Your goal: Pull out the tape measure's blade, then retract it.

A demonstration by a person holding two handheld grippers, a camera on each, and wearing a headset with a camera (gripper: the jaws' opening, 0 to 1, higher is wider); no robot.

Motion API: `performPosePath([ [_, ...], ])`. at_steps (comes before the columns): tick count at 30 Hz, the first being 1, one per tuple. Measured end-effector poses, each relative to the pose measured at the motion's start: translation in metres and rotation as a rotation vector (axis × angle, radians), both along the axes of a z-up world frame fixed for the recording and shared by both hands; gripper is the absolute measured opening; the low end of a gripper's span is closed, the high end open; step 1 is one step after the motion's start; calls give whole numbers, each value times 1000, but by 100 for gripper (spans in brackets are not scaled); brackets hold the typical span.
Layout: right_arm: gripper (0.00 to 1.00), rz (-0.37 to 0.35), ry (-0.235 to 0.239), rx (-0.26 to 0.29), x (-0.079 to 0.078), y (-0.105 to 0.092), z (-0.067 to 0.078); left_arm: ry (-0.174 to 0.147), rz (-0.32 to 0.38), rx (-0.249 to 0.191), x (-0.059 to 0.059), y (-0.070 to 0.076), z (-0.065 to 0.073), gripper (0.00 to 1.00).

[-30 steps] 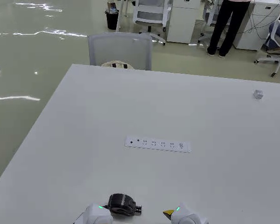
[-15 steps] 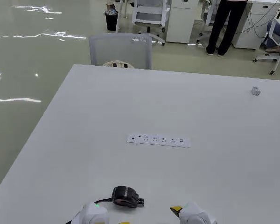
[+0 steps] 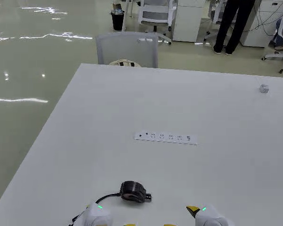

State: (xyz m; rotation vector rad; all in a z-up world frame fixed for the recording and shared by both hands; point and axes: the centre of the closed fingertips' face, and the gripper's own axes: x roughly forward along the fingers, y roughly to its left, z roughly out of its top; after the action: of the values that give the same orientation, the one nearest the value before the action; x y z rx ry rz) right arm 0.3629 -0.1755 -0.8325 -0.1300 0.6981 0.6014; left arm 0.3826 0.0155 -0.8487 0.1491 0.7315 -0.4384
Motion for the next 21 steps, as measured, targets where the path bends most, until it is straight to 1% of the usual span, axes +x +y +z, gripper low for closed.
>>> performPosePath([
  [3,59,-10,-7,0,-4,-2,4,-3,0,-5,-3,1,3,88],
  [7,61,-34,-16,6,-14,-7,11,-8,-3,-9,-9,3,5,89],
  [14,64,-61,-10,3,-33,-15,11,-13,-4,-14,-17,9,8,91],
  [21,68,-92,-8,9,-45,-23,16,-26,-3,-20,-24,15,17,94],
])
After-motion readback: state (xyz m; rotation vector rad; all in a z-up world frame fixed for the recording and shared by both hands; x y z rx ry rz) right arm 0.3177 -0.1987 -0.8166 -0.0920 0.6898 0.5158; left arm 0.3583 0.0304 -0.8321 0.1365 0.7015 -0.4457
